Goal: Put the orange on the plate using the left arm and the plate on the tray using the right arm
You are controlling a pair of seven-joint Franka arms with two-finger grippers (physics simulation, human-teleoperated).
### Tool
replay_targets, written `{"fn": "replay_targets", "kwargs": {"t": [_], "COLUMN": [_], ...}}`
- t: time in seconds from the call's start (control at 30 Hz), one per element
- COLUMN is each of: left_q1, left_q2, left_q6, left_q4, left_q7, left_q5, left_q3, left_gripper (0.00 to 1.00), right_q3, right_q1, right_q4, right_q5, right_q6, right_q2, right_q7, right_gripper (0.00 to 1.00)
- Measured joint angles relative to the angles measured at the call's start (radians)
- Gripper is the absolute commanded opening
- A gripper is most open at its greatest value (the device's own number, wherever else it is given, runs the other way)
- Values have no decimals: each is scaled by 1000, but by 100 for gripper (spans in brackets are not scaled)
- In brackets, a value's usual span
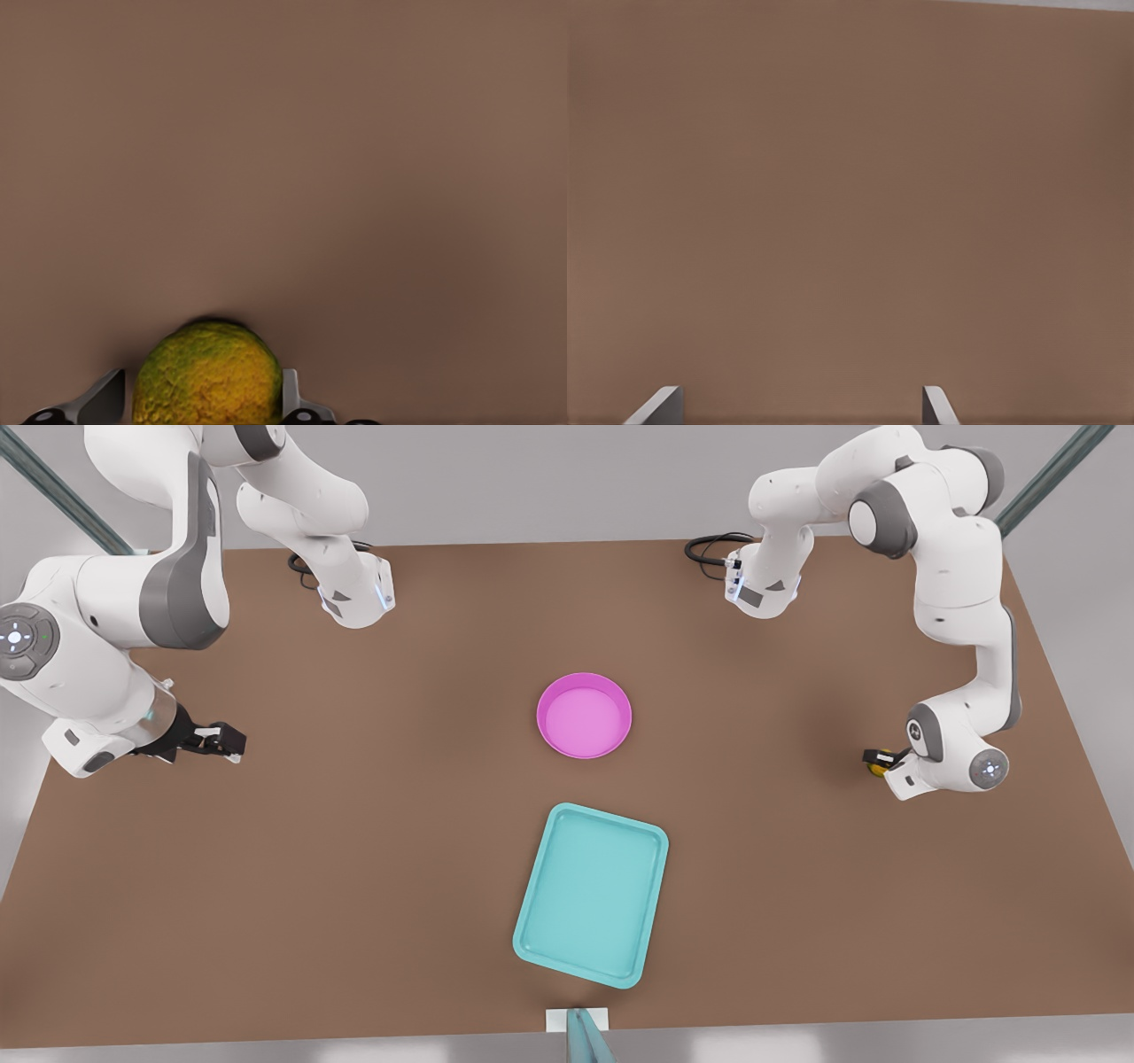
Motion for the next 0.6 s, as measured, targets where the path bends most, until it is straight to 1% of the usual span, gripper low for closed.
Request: {"fn": "replay_targets", "kwargs": {"t": [0.03, 0.17, 0.23, 0.3, 0.37, 0.4, 0.47, 0.57, 0.6], "left_q1": [0, 0, -1, -17, -76, -130, -272, -397, -466], "left_q2": [1, 0, -15, -83, -145, -171, -190, -165, -147], "left_q6": [1, 5, 3, -21, -66, -99, -165, -228, -243], "left_q4": [0, 0, 1, 3, 22, 42, 96, 168, 192], "left_q7": [3, 14, 17, 18, 9, -2, -33, -110, -147], "left_q5": [0, 2, 3, 4, 4, 4, 0, -6, -7], "left_q3": [0, 1, 2, 3, -7, -23, -94, -289, -327], "left_gripper": [76, 70, 70, 71, 71, 71, 71, 71, 71], "right_q3": [0, 0, 0, 0, 0, 0, 0, 0, 0], "right_q1": [0, -1, -2, -1, -1, -1, -1, -1, -1], "right_q4": [0, 0, 0, 0, 0, -1, -2, -2, -3], "right_q5": [0, 0, 1, 1, 1, 1, 1, 1, 1], "right_q6": [0, 0, 0, 0, 0, 0, 0, 0, 0], "right_q2": [0, 0, 0, 0, 0, 0, 0, 0, 0], "right_q7": [0, 0, 0, 1, 1, 1, 1, 1, 1], "right_gripper": [100, 100, 100, 100, 100, 100, 100, 100, 100]}}
